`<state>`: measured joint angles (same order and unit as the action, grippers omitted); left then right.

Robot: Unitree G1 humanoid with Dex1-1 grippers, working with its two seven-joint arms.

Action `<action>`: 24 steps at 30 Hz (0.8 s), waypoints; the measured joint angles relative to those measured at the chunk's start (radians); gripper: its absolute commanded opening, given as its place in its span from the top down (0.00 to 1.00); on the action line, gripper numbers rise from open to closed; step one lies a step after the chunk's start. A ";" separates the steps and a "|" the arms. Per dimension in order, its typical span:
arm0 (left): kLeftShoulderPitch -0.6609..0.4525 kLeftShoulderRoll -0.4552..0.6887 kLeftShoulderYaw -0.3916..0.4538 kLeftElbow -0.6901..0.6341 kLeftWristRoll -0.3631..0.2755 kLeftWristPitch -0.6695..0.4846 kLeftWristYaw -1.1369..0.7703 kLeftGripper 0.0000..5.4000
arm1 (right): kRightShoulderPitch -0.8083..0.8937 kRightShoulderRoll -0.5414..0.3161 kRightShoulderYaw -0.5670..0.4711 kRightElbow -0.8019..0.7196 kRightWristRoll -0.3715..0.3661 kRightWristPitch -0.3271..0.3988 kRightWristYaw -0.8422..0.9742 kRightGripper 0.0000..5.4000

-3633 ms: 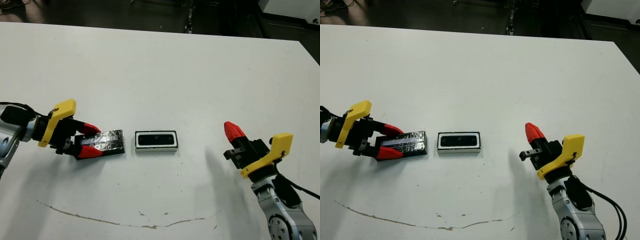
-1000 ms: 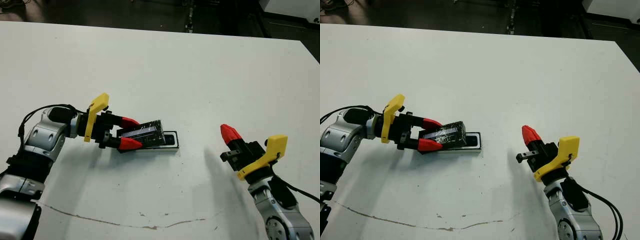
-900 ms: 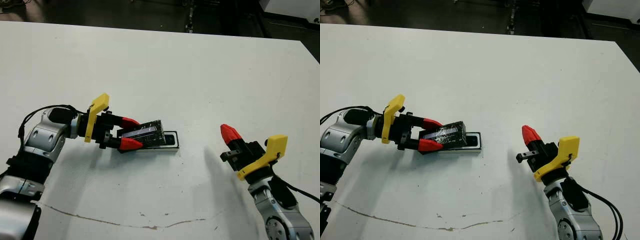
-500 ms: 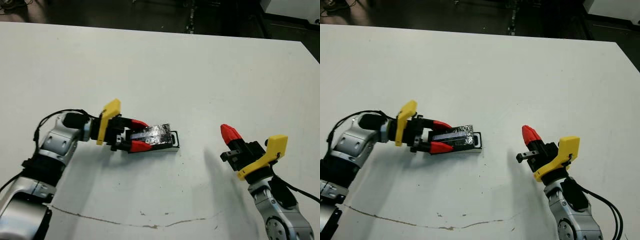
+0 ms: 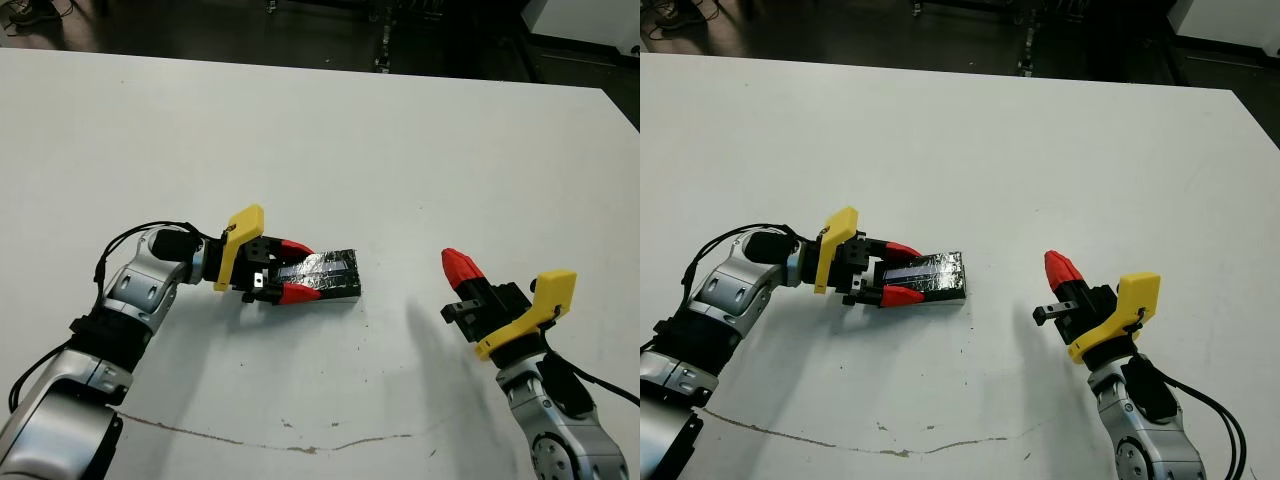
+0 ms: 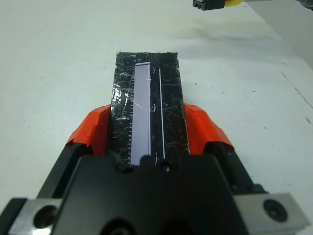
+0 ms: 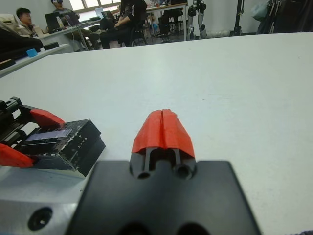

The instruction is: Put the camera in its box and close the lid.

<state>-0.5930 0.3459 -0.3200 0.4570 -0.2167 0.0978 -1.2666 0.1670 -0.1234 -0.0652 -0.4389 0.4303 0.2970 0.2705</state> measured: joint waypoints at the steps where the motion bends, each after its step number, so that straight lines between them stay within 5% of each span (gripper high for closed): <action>1: -0.003 -0.001 -0.003 0.003 0.000 -0.001 0.000 0.42 | 0.000 0.000 0.000 0.000 0.000 0.000 -0.002 1.00; 9: -0.059 -0.027 -0.032 0.065 0.014 0.005 -0.024 0.42 | 0.001 0.000 0.001 0.000 0.006 0.000 -0.002 1.00; 24: -0.162 -0.048 -0.134 0.111 0.133 0.089 -0.027 0.42 | 0.002 -0.001 0.001 -0.002 0.005 0.000 -0.007 1.00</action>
<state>-0.7547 0.2976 -0.4542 0.5678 -0.0842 0.1864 -1.2931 0.1690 -0.1240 -0.0641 -0.4407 0.4352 0.2970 0.2632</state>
